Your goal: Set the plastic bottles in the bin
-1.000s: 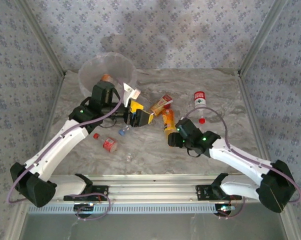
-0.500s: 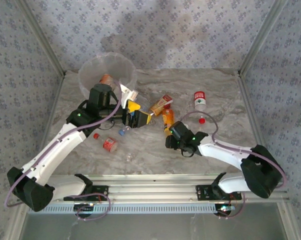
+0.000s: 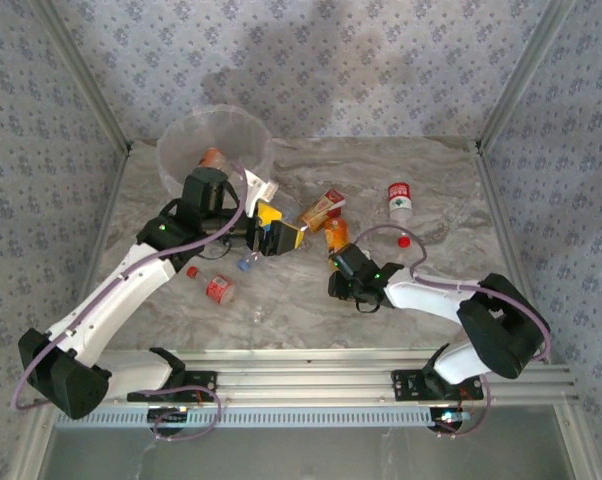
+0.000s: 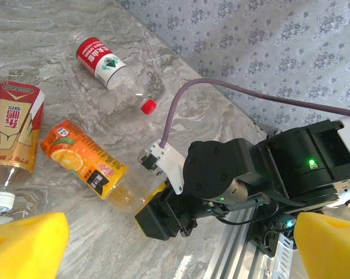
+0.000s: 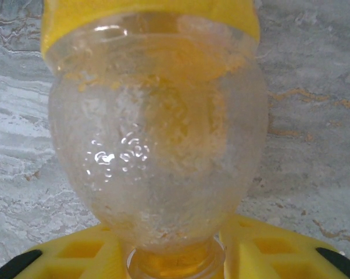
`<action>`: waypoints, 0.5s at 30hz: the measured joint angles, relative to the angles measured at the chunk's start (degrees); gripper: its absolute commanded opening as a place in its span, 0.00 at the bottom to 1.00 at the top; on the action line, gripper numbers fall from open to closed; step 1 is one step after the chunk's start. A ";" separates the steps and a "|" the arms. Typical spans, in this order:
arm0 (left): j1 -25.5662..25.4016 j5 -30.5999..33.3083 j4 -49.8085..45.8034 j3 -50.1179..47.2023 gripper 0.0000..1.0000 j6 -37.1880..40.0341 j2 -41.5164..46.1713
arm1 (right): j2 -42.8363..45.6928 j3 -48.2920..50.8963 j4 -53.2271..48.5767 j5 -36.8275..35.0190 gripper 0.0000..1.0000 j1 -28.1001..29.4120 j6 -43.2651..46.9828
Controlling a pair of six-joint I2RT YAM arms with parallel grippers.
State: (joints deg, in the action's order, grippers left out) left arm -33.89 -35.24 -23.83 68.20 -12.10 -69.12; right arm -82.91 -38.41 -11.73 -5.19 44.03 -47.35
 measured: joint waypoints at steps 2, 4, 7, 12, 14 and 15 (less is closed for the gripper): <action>0.00 0.20 0.02 0.00 1.00 -0.42 -0.02 | 0.09 0.15 0.07 0.02 0.38 0.00 0.02; -0.17 0.98 -0.35 0.50 1.00 -1.36 -0.28 | 0.98 0.63 0.00 0.02 0.36 0.00 0.22; -1.75 3.78 -2.47 3.58 1.00 -2.93 -2.16 | 3.80 1.38 -0.50 0.00 0.36 0.00 0.59; -4.44 7.26 -3.87 6.38 1.00 -5.64 -4.39 | 11.54 2.19 -1.73 -0.02 0.34 -0.33 2.27; -5.22 8.15 -4.59 6.40 1.00 -6.67 -4.44 | 14.71 2.21 -2.45 -0.02 0.34 -0.81 3.26; -5.79 9.01 -4.81 6.47 1.00 -6.91 -4.44 | 16.52 2.21 -2.95 0.00 0.34 -1.11 3.74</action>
State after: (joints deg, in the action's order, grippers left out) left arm -39.68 -26.24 -28.64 74.67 -19.00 -73.56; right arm -66.39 -36.21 -14.68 -5.19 42.92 -43.62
